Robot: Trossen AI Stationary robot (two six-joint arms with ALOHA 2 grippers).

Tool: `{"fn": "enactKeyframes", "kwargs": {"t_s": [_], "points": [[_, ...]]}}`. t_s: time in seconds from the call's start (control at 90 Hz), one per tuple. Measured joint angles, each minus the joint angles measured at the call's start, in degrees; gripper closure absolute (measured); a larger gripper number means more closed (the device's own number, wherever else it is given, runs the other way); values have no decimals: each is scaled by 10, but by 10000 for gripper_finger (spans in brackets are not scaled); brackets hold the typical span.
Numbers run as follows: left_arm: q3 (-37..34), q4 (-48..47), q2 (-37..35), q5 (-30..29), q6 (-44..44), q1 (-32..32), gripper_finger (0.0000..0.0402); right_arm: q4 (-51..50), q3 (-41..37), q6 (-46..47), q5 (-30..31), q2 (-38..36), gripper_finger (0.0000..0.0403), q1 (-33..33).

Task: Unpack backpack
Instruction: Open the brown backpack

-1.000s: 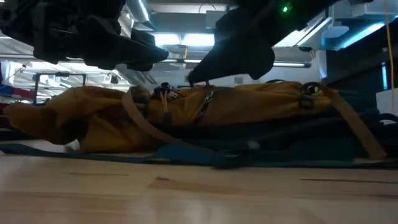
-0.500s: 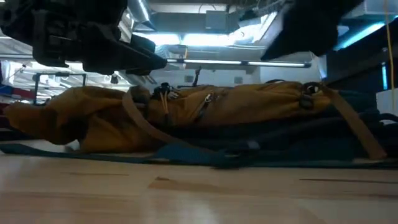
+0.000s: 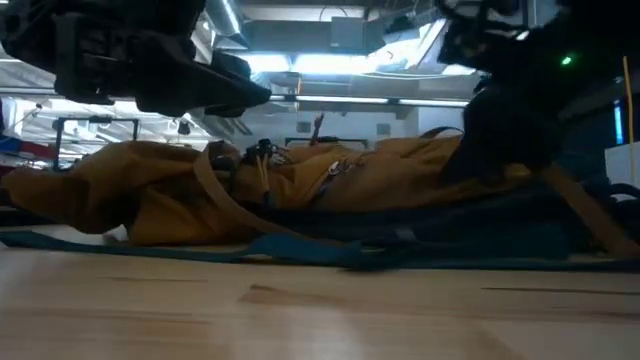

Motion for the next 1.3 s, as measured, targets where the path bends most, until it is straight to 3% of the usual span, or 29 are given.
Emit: {"fn": "enactKeyframes", "kwargs": {"t_s": [0.333,0.444,0.556,0.867,1.3], "points": [[0,-62,0,-2,-5,0,262,239,-22,-200,-96,0,363,-66],[0,-89,0,-45,5,0,262,295,-22,-250,-134,0,373,-85],[1,-107,0,-79,43,-2,262,317,-22,-274,-152,0,375,-98],[1,-102,0,-87,117,0,263,318,-22,-286,-156,0,375,-103],[1,-82,7,-78,129,0,269,389,-22,-328,-193,9,375,-110]]}}
